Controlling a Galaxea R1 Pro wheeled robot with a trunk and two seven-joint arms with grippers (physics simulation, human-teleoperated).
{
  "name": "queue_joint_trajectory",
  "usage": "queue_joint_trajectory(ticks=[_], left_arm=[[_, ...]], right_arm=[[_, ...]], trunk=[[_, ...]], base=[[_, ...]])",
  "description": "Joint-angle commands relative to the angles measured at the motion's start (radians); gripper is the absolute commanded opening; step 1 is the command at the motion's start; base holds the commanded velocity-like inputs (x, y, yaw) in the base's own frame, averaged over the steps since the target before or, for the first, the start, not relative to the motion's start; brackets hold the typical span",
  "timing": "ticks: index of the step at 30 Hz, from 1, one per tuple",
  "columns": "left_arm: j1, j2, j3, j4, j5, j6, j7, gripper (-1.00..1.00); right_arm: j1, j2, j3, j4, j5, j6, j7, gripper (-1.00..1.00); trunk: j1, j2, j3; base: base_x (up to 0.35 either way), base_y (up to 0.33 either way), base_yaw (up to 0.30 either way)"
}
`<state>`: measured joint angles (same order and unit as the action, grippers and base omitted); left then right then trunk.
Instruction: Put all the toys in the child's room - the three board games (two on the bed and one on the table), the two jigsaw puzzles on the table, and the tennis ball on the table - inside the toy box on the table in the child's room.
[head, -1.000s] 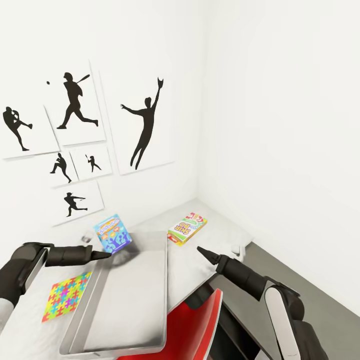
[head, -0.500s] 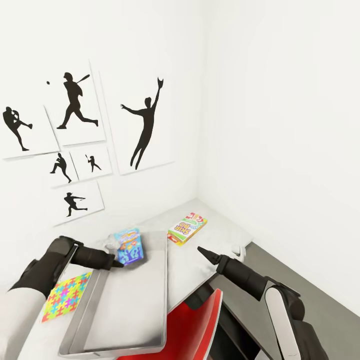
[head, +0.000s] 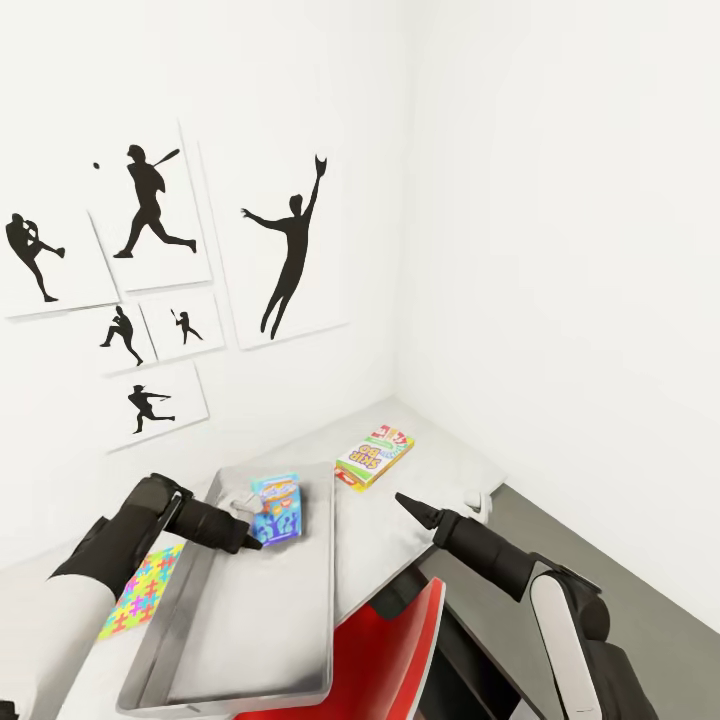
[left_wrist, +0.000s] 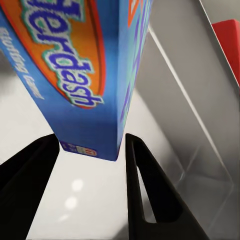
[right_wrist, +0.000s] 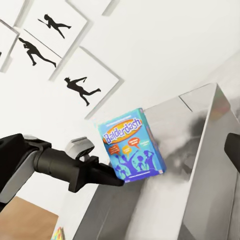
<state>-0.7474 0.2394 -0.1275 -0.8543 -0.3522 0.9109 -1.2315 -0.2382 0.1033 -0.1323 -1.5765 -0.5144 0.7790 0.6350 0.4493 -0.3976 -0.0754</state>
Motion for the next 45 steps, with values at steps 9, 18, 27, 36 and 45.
queue_joint_trajectory(ticks=[9,18,27,36,45], left_arm=[[-0.053,-0.023,-0.015,0.046,-0.089,0.014,-0.009,-1.0],[-0.062,-0.034,-0.017,0.063,-0.116,0.013,-0.002,-1.0],[-0.063,-0.052,-0.032,0.07,-0.214,0.007,-0.009,-1.0],[-0.063,-0.052,-0.035,0.079,-0.219,0.002,-0.011,-1.0],[-0.063,-0.052,-0.04,0.08,-0.217,-0.001,-0.021,-1.0]], right_arm=[[-0.002,0.001,-0.001,0.0,-0.001,0.006,0.003,1.0],[-0.001,0.001,-0.001,0.0,-0.001,0.006,0.003,1.0],[-0.001,0.001,-0.002,0.001,-0.001,0.006,0.003,1.0],[-0.001,0.001,-0.003,0.0,-0.001,0.006,0.003,1.0],[-0.001,0.001,-0.003,0.0,-0.001,0.006,0.003,1.0]], trunk=[[0.001,-0.002,-0.002],[0.001,-0.002,-0.002],[0.001,-0.002,-0.002],[0.001,-0.002,-0.002],[0.001,-0.002,-0.002]], base=[[0.0,0.0,0.0],[0.0,0.0,0.0],[0.0,0.0,0.0],[0.0,0.0,0.0],[0.0,0.0,0.0]])
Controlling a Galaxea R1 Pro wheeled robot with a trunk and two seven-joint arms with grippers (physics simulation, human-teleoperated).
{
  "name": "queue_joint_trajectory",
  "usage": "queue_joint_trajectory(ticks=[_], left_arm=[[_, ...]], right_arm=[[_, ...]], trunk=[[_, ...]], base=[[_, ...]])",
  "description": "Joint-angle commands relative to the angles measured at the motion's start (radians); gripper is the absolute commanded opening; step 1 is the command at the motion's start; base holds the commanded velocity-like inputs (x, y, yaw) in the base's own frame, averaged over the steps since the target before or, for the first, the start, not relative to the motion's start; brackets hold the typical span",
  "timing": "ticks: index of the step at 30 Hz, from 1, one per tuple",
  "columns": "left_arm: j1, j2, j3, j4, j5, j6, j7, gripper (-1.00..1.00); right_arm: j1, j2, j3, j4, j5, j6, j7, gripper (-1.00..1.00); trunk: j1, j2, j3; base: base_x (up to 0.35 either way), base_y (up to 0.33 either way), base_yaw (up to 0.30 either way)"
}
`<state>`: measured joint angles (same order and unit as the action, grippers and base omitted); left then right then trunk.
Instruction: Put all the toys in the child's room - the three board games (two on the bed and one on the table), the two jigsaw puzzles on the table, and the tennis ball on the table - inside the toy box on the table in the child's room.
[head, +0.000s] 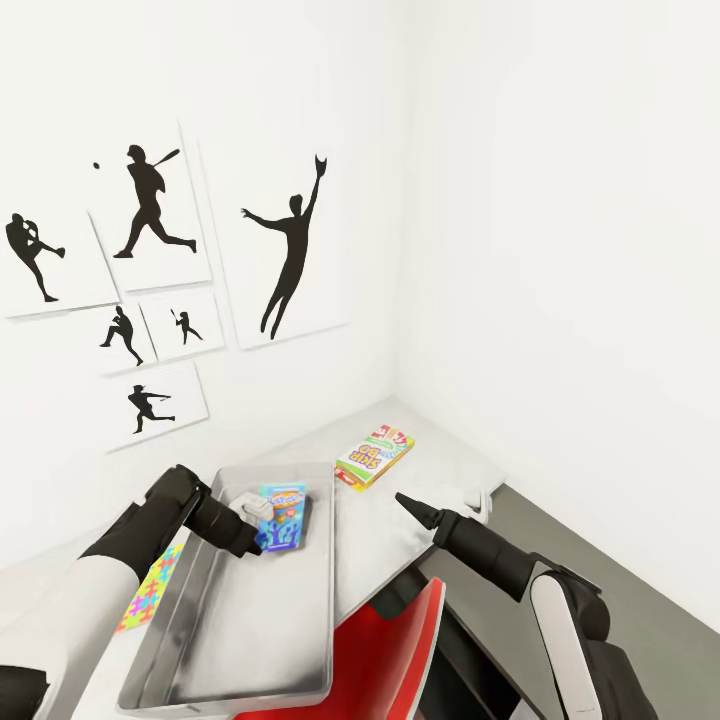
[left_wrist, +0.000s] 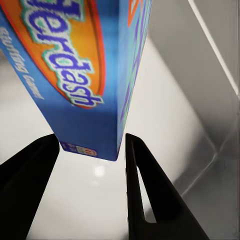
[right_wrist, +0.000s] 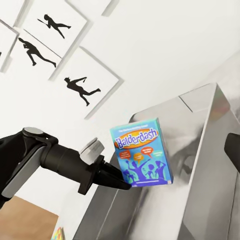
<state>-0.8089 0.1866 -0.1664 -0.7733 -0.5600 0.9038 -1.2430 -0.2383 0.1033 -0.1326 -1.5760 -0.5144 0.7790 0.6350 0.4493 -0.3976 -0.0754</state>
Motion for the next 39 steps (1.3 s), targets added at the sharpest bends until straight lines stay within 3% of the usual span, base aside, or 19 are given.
queue_joint_trajectory(ticks=[1,6,10,16,39], left_arm=[[-0.001,0.001,-0.01,-0.001,-0.009,0.006,-0.015,-1.0],[-0.001,0.005,-0.085,-0.001,-0.008,0.006,-0.082,-1.0],[-0.001,0.007,-0.106,-0.001,-0.01,-0.004,-0.11,-1.0],[-0.001,0.005,-0.109,0.0,-0.012,-0.041,-0.117,-1.0],[-0.011,0.005,-0.094,0.067,-0.011,-0.028,-0.101,-1.0]], right_arm=[[-0.001,0.001,-0.003,-0.001,-0.001,0.006,0.003,1.0],[-0.001,0.001,-0.004,-0.001,-0.001,0.006,0.003,1.0],[-0.001,0.001,-0.004,0.0,-0.001,0.006,0.003,1.0],[-0.001,0.001,-0.004,0.0,-0.001,0.006,0.003,1.0],[-0.001,0.001,-0.005,0.0,-0.001,0.006,0.004,1.0]], trunk=[[0.001,-0.002,-0.002],[0.001,-0.002,-0.002],[0.001,-0.002,-0.002],[0.001,-0.002,-0.002],[0.001,-0.002,-0.002]], base=[[0.0,0.0,0.0],[0.0,0.0,0.0],[0.0,0.0,0.0],[0.0,0.0,0.0],[0.0,0.0,0.0]])
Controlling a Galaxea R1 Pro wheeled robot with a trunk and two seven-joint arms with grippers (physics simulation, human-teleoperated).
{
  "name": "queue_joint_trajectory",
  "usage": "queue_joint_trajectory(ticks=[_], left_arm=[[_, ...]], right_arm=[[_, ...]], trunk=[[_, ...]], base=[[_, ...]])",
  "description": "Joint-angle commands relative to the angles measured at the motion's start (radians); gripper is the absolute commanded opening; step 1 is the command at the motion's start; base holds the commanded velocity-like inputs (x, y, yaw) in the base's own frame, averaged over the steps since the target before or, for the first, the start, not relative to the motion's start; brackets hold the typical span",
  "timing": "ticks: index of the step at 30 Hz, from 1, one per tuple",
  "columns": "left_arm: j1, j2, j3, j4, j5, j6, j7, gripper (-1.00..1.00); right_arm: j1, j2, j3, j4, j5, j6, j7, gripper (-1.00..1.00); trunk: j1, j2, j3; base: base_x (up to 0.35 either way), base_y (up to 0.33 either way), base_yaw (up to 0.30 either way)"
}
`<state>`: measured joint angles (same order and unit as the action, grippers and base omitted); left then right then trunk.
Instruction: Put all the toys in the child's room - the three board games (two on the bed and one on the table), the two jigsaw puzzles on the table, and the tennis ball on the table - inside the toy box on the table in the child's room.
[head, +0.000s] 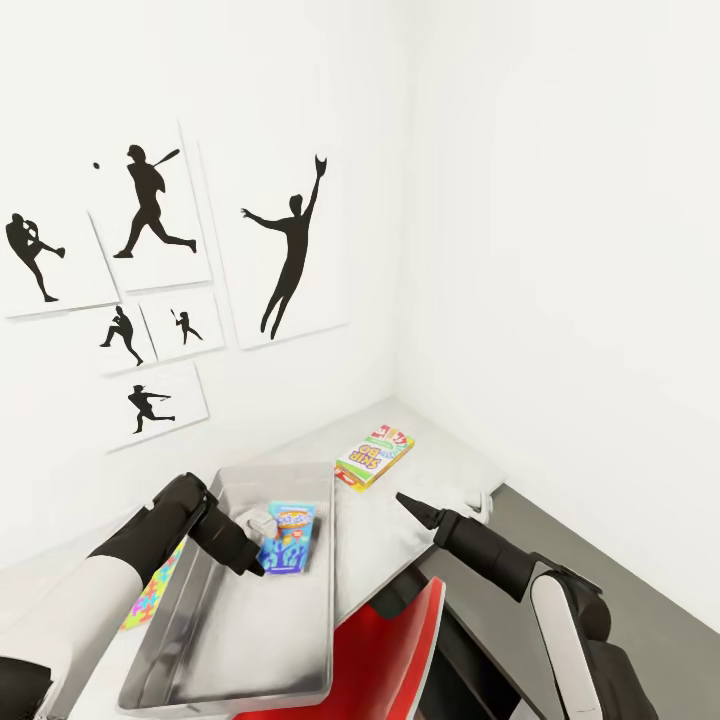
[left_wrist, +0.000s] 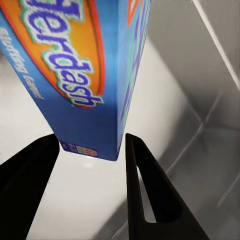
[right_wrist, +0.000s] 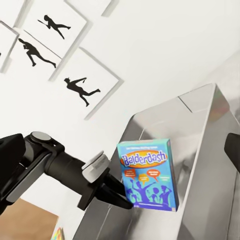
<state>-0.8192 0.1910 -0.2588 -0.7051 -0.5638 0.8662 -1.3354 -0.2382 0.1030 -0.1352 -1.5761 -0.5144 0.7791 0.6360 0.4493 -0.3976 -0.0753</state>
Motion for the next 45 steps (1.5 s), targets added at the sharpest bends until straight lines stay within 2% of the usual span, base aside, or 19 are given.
queue_joint_trajectory(ticks=[1,15,25,45], left_arm=[[-0.003,0.0,0.0,-0.001,-0.007,0.01,-0.008,-1.0],[-0.006,0.0,0.003,-0.001,-0.006,0.01,-0.008,-1.0],[-0.006,0.0,0.005,0.0,-0.004,0.05,0.066,-1.0],[-0.009,-0.002,0.006,-0.01,0.004,0.049,0.07,-1.0]], right_arm=[[-0.001,0.001,-0.003,-0.001,-0.002,0.006,0.003,1.0],[-0.001,0.0,-0.006,-0.001,-0.003,0.008,0.002,1.0],[-0.001,0.0,-0.006,-0.001,-0.003,0.008,0.002,1.0],[-0.001,0.0,-0.005,-0.001,-0.003,0.008,0.002,1.0]], trunk=[[0.001,-0.002,-0.002],[0.001,-0.002,-0.009],[0.001,-0.002,-0.021],[0.001,-0.002,-0.045]], base=[[0.0,0.0,0.0],[0.0,0.0,0.0],[0.0,0.0,0.0],[0.0,0.0,0.0]])
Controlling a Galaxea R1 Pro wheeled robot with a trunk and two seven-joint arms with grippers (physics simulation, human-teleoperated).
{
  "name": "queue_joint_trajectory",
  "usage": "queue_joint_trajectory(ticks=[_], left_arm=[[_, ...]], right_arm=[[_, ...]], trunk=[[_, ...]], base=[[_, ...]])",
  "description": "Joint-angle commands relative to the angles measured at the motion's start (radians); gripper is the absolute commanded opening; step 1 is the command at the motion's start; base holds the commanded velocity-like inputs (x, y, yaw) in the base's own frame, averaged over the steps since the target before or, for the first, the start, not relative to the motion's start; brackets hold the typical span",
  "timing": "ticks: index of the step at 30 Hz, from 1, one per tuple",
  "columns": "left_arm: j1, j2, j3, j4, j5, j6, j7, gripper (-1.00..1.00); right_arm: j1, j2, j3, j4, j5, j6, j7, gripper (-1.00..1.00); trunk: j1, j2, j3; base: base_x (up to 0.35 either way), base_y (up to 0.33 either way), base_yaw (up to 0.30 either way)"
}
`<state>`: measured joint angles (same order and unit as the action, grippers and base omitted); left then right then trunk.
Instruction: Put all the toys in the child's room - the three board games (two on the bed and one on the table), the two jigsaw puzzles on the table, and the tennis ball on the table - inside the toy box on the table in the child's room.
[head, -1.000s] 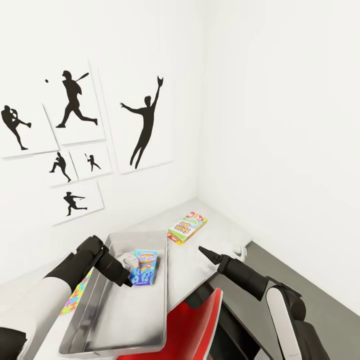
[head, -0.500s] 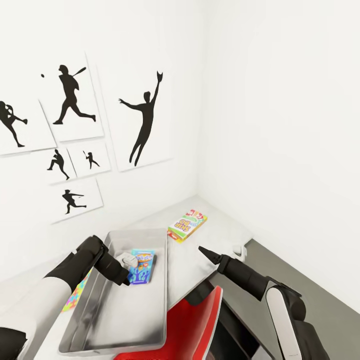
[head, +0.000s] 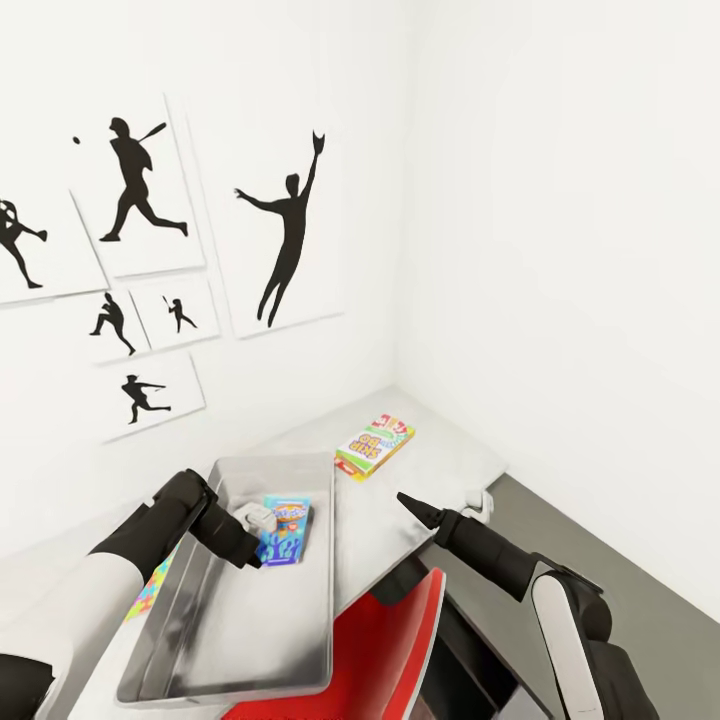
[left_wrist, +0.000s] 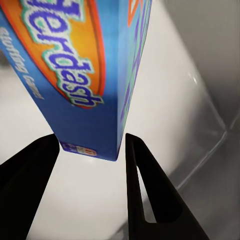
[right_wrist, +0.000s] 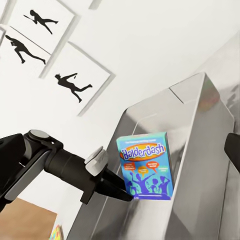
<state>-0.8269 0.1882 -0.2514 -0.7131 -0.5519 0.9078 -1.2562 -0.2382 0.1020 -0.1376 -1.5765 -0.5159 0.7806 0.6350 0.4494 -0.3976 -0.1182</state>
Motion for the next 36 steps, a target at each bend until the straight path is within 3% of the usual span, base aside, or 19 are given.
queue_joint_trajectory(ticks=[1,4,8,13,22,28,36], left_arm=[[-0.001,0.001,-0.002,-0.002,-0.008,0.007,-0.009,-1.0],[-0.002,0.0,0.003,-0.003,-0.008,0.007,-0.008,-1.0],[-0.024,0.0,0.047,-0.004,-0.007,0.006,-0.008,-1.0],[-0.033,0.0,0.066,-0.005,-0.008,0.005,-0.008,-1.0],[-0.037,-0.003,0.071,-0.005,-0.008,0.006,-0.005,-1.0],[-0.037,-0.008,0.072,-0.005,-0.008,0.006,0.039,-1.0],[-0.037,-0.009,0.072,-0.005,-0.008,0.005,0.047,-1.0]], right_arm=[[-0.001,0.001,-0.002,0.0,-0.001,0.006,0.003,1.0],[-0.001,0.001,-0.002,0.0,-0.001,0.006,0.004,1.0],[-0.001,0.001,-0.002,0.0,-0.001,0.006,0.006,1.0],[-0.001,0.001,-0.002,0.0,-0.001,0.005,0.006,1.0],[-0.001,0.001,-0.003,0.0,-0.001,0.005,0.008,1.0],[-0.001,0.001,-0.003,0.0,-0.001,0.005,0.009,1.0],[-0.001,0.001,-0.003,0.0,-0.001,0.005,0.011,1.0]], trunk=[[0.001,-0.002,-0.004],[0.001,-0.002,-0.007],[0.001,-0.002,-0.011],[0.001,-0.002,-0.012],[0.001,-0.002,-0.012],[0.001,-0.002,-0.012],[0.001,-0.002,-0.012]], base=[[0.0,0.0,0.0],[0.0,0.0,0.0],[0.0,0.0,0.0],[0.0,0.0,0.0],[0.0,0.0,0.0],[0.0,0.0,0.0],[0.0,0.0,0.0]])
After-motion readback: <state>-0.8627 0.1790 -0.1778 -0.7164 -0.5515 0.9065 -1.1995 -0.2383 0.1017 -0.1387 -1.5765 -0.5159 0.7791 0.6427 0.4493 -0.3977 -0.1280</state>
